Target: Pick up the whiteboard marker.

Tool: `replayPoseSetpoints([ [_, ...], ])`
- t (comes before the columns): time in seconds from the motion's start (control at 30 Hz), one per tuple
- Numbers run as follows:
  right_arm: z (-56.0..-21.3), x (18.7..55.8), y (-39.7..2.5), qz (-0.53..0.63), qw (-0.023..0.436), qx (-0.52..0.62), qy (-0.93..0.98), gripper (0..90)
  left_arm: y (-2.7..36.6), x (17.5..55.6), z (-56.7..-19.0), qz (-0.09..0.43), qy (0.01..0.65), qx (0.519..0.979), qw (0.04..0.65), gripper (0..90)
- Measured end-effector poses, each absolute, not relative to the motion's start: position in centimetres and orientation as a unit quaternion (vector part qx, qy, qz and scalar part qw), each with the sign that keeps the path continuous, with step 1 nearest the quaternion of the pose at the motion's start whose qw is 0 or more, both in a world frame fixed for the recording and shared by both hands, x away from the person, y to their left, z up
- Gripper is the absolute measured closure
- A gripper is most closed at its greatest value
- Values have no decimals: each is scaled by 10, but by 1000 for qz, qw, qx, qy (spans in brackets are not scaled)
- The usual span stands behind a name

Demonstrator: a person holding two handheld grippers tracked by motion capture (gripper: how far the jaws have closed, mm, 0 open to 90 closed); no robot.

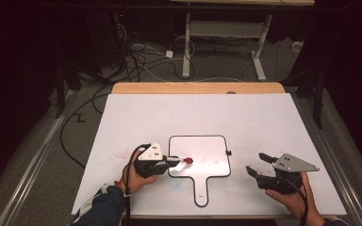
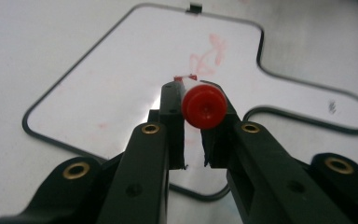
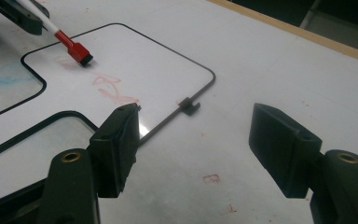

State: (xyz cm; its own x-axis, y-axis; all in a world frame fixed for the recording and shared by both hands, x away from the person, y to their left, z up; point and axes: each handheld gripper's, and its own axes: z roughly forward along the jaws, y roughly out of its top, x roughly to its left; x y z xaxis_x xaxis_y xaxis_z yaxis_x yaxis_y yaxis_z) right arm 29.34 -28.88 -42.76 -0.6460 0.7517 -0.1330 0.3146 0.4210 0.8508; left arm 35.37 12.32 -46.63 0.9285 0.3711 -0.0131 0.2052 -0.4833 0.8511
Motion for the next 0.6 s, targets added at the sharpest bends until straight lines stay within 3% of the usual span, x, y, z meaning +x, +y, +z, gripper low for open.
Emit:
replayPoseSetpoints([
  [0.3,-433,295,-279,412,247,320,817,343,126,350,-452,76,178,844,501,788],
  [0.47,-437,298,-262,404,236,298,832,397,122,350,-448,62,192,841,502,787],
  [0.6,-440,304,-245,400,227,273,845,621,114,349,-446,55,190,847,493,787],
])
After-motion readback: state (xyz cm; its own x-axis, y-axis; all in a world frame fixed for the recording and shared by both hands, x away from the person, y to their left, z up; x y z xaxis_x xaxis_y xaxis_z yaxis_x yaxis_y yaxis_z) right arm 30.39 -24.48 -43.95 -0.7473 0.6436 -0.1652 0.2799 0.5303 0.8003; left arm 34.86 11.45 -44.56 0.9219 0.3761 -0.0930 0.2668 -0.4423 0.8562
